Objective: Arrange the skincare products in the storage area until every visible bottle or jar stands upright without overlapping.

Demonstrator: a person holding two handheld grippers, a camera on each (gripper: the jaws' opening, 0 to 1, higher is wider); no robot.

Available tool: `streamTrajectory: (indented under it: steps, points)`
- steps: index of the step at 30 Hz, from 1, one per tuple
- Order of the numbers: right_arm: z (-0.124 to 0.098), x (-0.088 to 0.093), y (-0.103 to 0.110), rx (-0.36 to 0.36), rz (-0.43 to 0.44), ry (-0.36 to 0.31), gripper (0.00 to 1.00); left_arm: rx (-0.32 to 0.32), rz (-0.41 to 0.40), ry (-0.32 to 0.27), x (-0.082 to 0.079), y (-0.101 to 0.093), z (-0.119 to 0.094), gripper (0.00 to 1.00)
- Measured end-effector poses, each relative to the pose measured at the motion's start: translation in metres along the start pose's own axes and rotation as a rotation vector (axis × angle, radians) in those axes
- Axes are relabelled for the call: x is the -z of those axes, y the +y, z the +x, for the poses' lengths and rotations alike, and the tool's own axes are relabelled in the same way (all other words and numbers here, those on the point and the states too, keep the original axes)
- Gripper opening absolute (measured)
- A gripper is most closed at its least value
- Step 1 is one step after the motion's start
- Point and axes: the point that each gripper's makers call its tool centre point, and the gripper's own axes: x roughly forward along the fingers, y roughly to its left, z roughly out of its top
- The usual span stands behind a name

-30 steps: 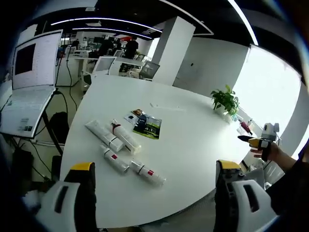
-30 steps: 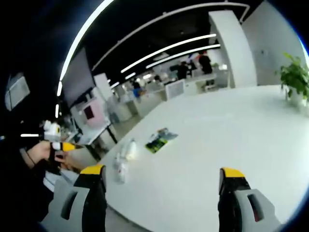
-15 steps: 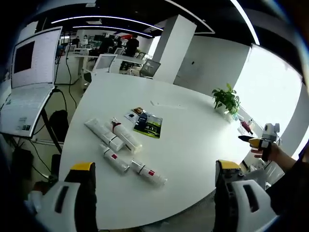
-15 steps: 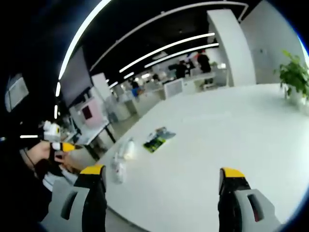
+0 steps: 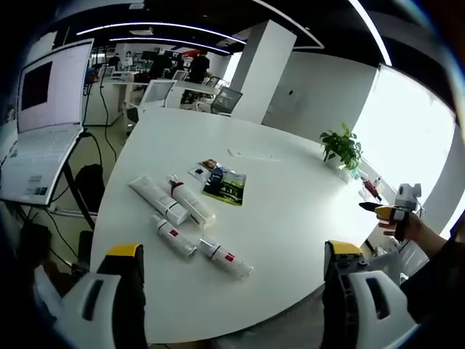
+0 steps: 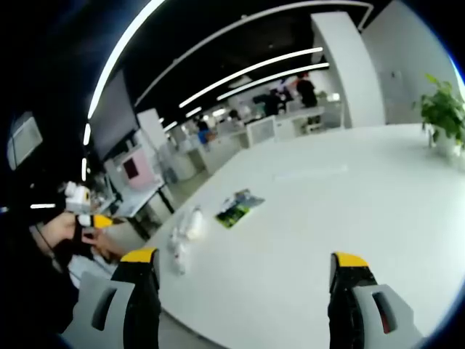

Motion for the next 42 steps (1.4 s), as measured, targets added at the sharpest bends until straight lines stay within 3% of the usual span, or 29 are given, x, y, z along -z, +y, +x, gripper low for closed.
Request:
streamTrajectory:
  steps: [10,16,23,32,42]
  points:
    - [-0.001,0.000,-0.001,0.005,-0.005,0.002,1.00,0.001,0.002,0.006,0.000,0.001,0.002,0.97]
    - [-0.001,-0.001,-0.005,0.015,-0.002,0.002,1.00,-0.013,-0.006,0.044,0.005,0.006,0.006,0.96]
    - [0.004,0.001,-0.005,0.012,-0.007,0.018,1.00,-0.017,-0.023,0.022,-0.001,0.010,0.009,0.96]
    - [0.011,0.002,-0.006,0.008,-0.001,0.028,1.00,-0.018,-0.022,0.035,-0.002,0.016,0.017,0.96]
    - [0.015,0.006,-0.012,0.014,0.011,0.043,1.00,-0.046,-0.026,0.037,-0.012,0.035,0.028,0.95]
